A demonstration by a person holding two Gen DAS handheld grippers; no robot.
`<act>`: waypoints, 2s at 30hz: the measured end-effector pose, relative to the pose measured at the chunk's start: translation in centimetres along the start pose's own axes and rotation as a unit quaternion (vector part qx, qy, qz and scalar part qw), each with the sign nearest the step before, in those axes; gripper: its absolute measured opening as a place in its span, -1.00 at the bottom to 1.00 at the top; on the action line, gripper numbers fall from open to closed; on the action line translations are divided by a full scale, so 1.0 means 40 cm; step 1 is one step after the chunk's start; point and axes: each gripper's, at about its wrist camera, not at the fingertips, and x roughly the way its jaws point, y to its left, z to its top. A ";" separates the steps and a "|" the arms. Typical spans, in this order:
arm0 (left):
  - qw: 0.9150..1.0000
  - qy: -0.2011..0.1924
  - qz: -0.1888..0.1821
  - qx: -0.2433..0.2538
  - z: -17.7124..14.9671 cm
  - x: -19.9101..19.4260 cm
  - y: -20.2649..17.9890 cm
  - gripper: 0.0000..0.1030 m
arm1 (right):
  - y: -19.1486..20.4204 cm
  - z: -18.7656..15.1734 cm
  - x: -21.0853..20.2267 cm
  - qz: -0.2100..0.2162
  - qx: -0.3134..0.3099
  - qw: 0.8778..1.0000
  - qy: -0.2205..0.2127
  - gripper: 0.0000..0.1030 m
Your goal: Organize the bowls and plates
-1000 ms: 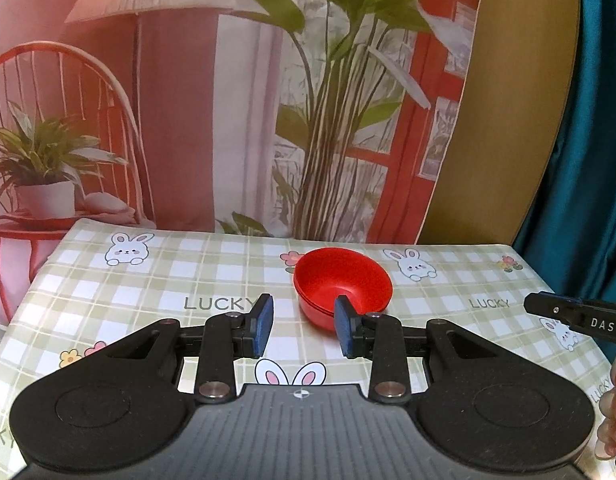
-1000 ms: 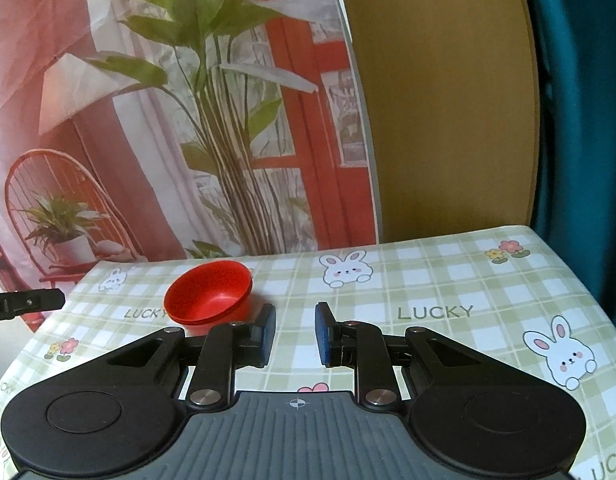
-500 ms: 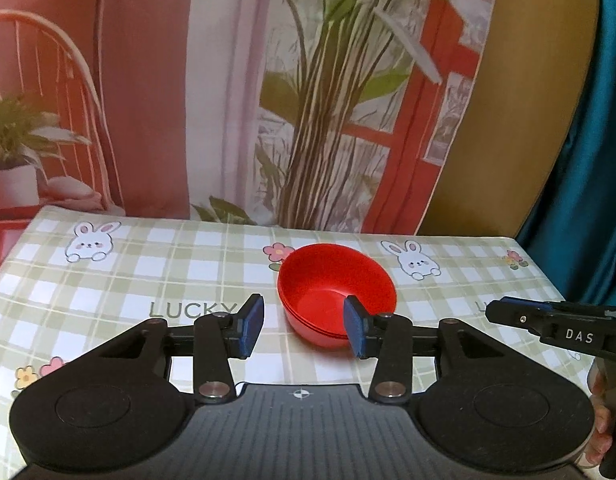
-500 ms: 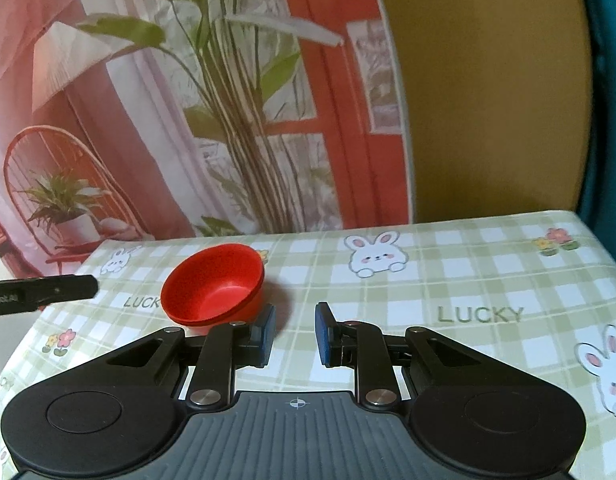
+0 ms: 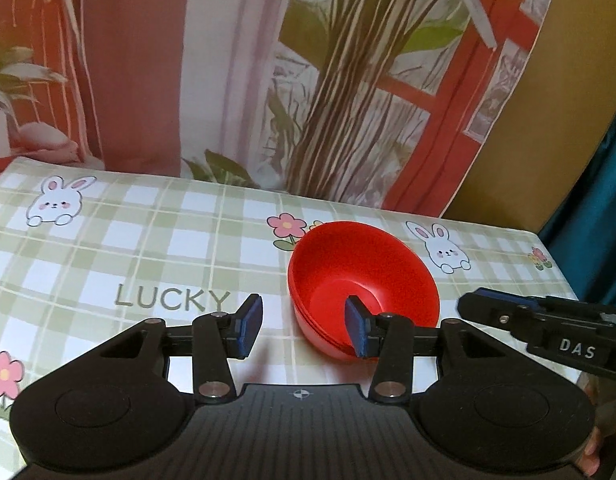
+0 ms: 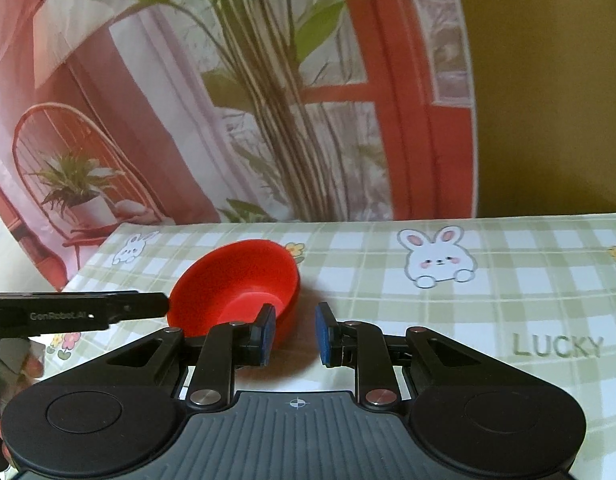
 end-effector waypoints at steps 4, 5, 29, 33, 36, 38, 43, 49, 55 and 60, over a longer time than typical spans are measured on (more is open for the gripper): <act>1.000 0.007 -0.008 -0.011 0.004 0.029 0.004 -0.08 | 0.001 0.006 0.042 0.007 0.005 1.000 0.009 -0.58; 1.000 0.009 -0.009 -0.013 0.005 0.036 0.005 -0.09 | 0.000 0.007 0.051 0.008 0.006 1.000 0.011 -0.58; 0.999 0.028 -0.015 -0.044 -0.005 0.084 0.013 -0.63 | 0.001 0.018 0.146 0.013 0.055 0.997 0.052 -0.72; 0.999 0.024 -0.015 -0.038 -0.007 0.059 0.007 -0.63 | 0.011 0.019 0.132 0.012 0.054 0.997 0.053 -0.73; 0.999 0.020 -0.015 -0.032 -0.005 0.035 -0.001 -0.63 | 0.016 0.022 0.113 0.013 0.053 0.997 0.051 -0.73; 0.999 0.016 -0.014 -0.028 -0.004 0.017 -0.009 -0.63 | 0.022 0.024 0.097 0.012 0.053 0.997 0.047 -0.73; 1.000 0.006 -0.014 -0.016 -0.003 -0.033 -0.026 -0.63 | 0.041 0.030 0.051 0.008 0.051 0.998 0.038 -0.73; 1.000 -0.006 -0.014 -0.007 -0.015 -0.095 -0.038 -0.63 | 0.068 0.031 -0.014 0.007 0.054 0.998 0.024 -0.73; 1.000 -0.016 -0.014 0.001 -0.036 -0.153 -0.047 -0.63 | 0.098 0.020 -0.075 0.005 0.057 0.998 0.013 -0.73; 1.000 -0.023 -0.016 0.004 -0.057 -0.200 -0.044 -0.63 | 0.123 0.004 -0.121 0.004 0.058 0.998 0.002 -0.73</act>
